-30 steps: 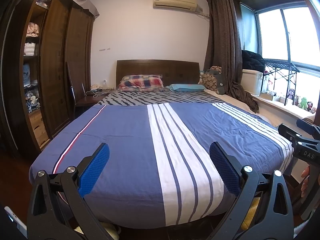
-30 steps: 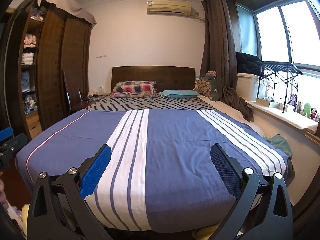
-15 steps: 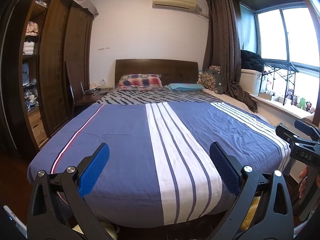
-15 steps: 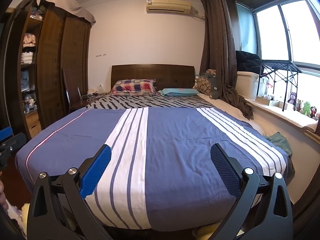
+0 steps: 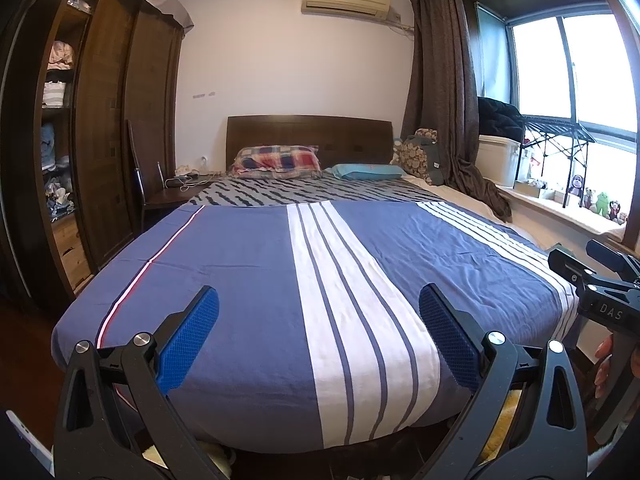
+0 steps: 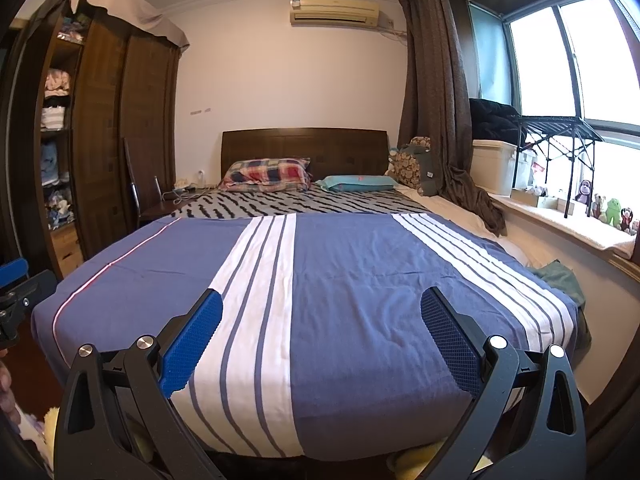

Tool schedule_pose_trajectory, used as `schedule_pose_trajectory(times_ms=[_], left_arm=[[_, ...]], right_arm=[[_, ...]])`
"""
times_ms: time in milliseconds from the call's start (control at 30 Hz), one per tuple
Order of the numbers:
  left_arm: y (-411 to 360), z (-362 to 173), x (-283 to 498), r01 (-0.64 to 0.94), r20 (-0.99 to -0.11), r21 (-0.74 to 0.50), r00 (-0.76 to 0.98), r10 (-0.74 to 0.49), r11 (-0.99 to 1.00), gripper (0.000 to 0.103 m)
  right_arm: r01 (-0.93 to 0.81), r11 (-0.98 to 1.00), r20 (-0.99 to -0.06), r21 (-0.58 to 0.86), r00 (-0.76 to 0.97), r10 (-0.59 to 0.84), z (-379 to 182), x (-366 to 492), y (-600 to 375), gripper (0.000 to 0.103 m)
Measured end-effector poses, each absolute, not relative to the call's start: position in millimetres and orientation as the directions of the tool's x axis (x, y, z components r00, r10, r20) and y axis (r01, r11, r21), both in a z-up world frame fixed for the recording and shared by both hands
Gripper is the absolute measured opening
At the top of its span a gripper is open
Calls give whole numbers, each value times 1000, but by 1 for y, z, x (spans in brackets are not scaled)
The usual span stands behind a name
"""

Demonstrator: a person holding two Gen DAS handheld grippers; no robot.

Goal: Collect trash

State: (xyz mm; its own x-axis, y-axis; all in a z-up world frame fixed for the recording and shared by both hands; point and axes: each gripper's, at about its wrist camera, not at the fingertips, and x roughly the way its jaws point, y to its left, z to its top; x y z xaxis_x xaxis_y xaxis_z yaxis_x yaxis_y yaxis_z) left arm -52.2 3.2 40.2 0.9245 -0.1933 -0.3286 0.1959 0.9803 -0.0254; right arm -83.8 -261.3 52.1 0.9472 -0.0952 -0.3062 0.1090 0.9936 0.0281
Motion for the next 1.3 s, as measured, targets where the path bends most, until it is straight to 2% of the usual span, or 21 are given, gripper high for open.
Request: schedule_pose_trajectory(times_ms=[967, 1300], left_arm=[[2, 36, -52, 195, -336, -26, 922, -192, 981, 95], [1, 33, -53, 154, -336, -14, 930, -150, 988, 95]], right_arm=[[113, 993, -320, 44, 943, -93, 47, -84, -262, 100], [118, 992, -329, 46, 939, -97, 46, -83, -264, 100]])
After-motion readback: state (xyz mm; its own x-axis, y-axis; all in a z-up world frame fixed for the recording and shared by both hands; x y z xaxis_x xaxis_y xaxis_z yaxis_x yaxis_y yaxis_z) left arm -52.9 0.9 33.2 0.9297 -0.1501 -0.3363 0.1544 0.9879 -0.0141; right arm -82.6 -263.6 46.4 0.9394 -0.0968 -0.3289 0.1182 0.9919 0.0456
